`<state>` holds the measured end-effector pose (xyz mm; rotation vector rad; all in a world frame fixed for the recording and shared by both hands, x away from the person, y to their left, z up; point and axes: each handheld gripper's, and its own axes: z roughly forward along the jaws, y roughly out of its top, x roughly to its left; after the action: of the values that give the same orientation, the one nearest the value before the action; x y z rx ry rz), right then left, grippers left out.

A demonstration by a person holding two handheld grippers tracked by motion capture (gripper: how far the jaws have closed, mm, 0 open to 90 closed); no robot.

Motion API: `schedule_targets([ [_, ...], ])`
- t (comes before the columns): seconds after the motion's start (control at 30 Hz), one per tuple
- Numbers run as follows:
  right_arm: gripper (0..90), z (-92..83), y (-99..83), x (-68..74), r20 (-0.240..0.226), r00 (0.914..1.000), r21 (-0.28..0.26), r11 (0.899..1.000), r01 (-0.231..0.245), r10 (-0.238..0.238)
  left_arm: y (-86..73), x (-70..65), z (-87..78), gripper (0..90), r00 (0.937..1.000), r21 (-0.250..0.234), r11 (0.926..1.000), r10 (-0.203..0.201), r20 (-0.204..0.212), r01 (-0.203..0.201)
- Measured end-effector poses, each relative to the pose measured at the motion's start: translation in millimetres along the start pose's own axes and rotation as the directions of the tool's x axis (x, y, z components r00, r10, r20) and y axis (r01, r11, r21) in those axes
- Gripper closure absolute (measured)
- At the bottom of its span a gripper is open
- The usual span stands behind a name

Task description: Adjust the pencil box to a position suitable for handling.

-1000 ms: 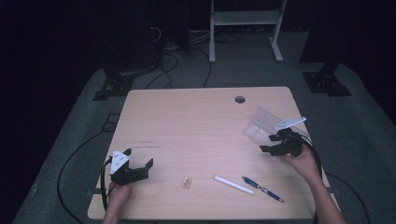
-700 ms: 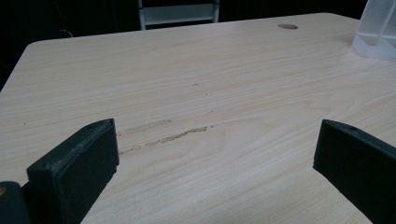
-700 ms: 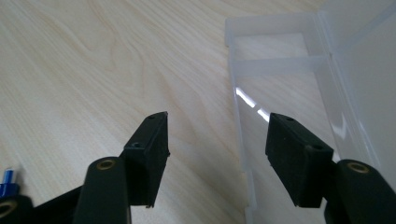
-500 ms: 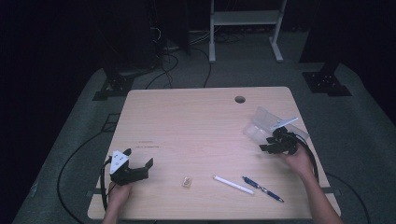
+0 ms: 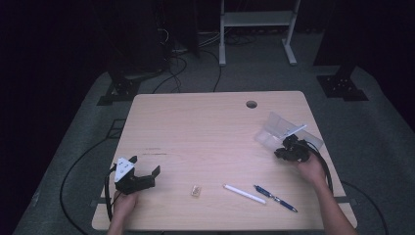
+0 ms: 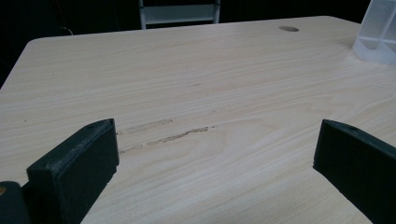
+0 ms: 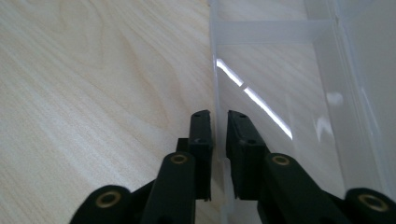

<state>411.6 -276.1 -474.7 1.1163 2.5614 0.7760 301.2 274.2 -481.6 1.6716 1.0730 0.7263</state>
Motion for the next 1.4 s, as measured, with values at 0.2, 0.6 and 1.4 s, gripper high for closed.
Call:
schedule_targets([
  [0.2,83.7,2.0,0.6,0.5,0.002,0.9992,-0.012,0.999,0.039,-0.039,0.0,0.2,0.1,0.0,1.0,0.0,1.0,-0.003,0.001,0.003],
  [0.6,86.3,1.1,2.8,8.4,0.029,0.9908,0.013,0.991,0.132,-0.132,0.0,1.3,0.0,0.0,0.9999,-0.001,0.9999,-0.017,0.0,0.017],
  [1.4,86.4,-41.9,46.9,52.2,0.006,0.9537,-0.085,0.95,0.3,-0.301,-0.2,1.5,-0.1,0.0,0.9999,0.0,0.9999,-0.015,0.003,0.015],
])
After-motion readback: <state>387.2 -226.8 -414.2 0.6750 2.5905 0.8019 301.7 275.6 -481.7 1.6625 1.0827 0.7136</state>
